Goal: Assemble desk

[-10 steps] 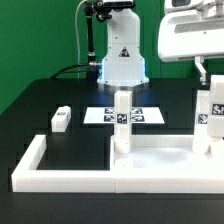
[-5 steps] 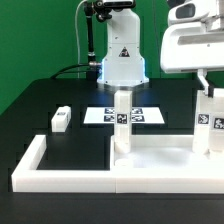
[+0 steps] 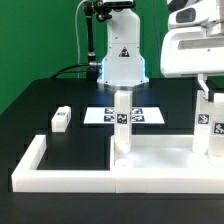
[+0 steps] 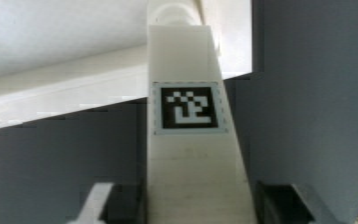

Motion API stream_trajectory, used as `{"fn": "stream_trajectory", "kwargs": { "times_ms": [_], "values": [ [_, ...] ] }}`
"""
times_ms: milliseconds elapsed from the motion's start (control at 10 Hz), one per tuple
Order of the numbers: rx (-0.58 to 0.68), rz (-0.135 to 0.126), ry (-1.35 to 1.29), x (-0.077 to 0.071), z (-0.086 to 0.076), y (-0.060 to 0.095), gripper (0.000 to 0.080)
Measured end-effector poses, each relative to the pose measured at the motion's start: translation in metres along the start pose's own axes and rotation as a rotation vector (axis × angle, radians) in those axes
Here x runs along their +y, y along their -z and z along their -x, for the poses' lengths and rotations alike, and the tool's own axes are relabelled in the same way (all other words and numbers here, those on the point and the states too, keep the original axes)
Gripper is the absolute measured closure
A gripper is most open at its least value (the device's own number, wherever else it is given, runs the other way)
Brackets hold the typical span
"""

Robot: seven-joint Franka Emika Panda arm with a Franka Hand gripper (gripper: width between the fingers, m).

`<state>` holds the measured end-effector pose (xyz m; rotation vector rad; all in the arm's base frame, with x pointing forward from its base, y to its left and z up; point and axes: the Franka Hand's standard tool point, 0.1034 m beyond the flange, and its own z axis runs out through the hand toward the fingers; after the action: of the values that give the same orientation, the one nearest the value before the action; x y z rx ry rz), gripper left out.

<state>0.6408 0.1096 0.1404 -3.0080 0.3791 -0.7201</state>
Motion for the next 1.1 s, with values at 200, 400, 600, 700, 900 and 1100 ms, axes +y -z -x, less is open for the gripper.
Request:
{"fn": "stream_trajectory", "kwargs": {
  "times_ms": [200, 400, 600, 700, 900, 1100],
  "values": [
    [-0.002, 0.003, 0.006, -0.0006, 0.0036, -0.005, 0.0508],
    [0.019, -0.005, 0.009, -0.0003, 0.0053, -0.0066, 0.0508],
    [0.062, -0.02, 0.002, 0.0013, 0.0052, -0.0071, 0.0508],
    [0.078, -0.026, 0.0, 0.0023, 0.0047, -0.0072, 0.0508],
    [0.081, -0.025, 0.003, 0.0043, 0.0038, -0.0072, 0.0508],
    [0.058, -0.017, 0.001, 0.0086, 0.004, -0.0064, 0.0508]
  ]
}}
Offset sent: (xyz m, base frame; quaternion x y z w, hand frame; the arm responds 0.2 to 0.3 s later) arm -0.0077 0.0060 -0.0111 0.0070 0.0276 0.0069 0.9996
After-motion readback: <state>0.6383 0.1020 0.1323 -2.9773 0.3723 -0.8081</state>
